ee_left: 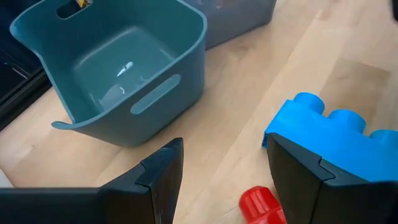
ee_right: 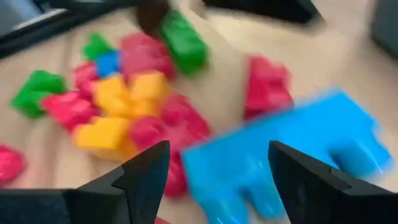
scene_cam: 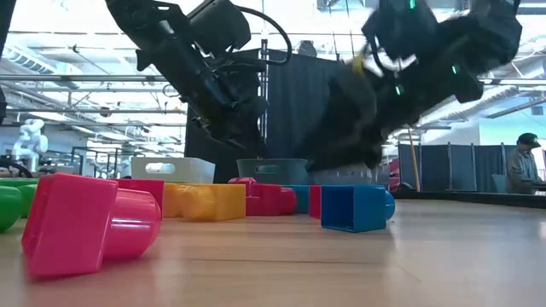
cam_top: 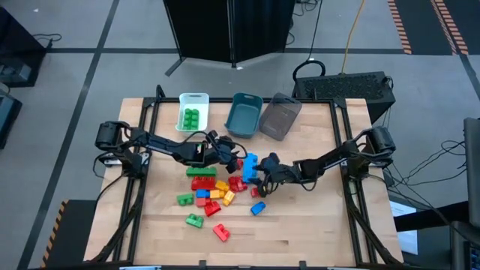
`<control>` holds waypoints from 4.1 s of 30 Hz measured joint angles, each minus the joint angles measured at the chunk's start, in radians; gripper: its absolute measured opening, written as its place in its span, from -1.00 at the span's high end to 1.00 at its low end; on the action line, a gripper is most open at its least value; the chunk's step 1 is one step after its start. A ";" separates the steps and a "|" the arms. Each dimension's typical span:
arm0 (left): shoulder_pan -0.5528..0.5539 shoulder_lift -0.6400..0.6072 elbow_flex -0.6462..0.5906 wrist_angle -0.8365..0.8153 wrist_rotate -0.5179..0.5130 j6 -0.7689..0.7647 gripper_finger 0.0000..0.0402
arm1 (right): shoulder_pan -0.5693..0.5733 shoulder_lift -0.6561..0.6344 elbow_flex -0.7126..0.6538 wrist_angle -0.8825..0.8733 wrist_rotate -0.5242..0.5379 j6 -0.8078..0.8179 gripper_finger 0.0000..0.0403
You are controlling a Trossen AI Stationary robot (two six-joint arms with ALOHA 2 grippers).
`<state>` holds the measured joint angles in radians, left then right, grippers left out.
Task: Sort blocks by size
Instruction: Put the 4 studs blue game piece into the white bin
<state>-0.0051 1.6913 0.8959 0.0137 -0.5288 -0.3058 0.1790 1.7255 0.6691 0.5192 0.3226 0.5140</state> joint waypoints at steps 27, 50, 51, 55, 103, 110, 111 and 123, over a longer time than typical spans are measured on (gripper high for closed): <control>-0.069 0.161 0.006 0.104 0.001 -0.057 -0.02 | 0.041 -0.001 0.195 -0.557 0.156 -0.064 -0.28; -0.084 0.221 0.080 0.184 0.169 0.031 -0.02 | -0.042 -0.258 0.196 -1.005 -0.061 -0.323 -0.28; -0.078 0.221 0.080 0.192 0.169 0.039 -0.02 | -0.043 -0.269 0.196 -0.994 -0.060 -0.413 -0.28; -0.051 0.221 0.080 0.228 0.169 0.078 -0.02 | -0.043 -0.265 0.196 -0.991 -0.060 -0.718 -0.28; -0.115 0.185 0.299 0.020 0.216 0.415 -0.02 | 0.030 -0.194 0.211 -1.045 -0.042 -1.105 -0.83; -0.128 0.117 0.217 -0.061 0.083 0.321 -0.02 | -0.011 -0.167 0.249 -1.065 -0.149 -1.198 -0.95; -0.127 0.108 0.203 -0.071 0.072 0.313 -0.02 | -0.017 -0.152 0.267 -1.076 -0.151 -1.223 -0.95; -0.129 -0.016 0.188 -0.226 -0.009 0.286 -0.02 | -0.036 0.101 0.446 -1.241 -0.225 -1.368 -0.89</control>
<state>-0.1345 1.6757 1.0838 -0.2122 -0.5376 -0.0194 0.1428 1.8263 1.1151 -0.7216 0.0977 -0.8542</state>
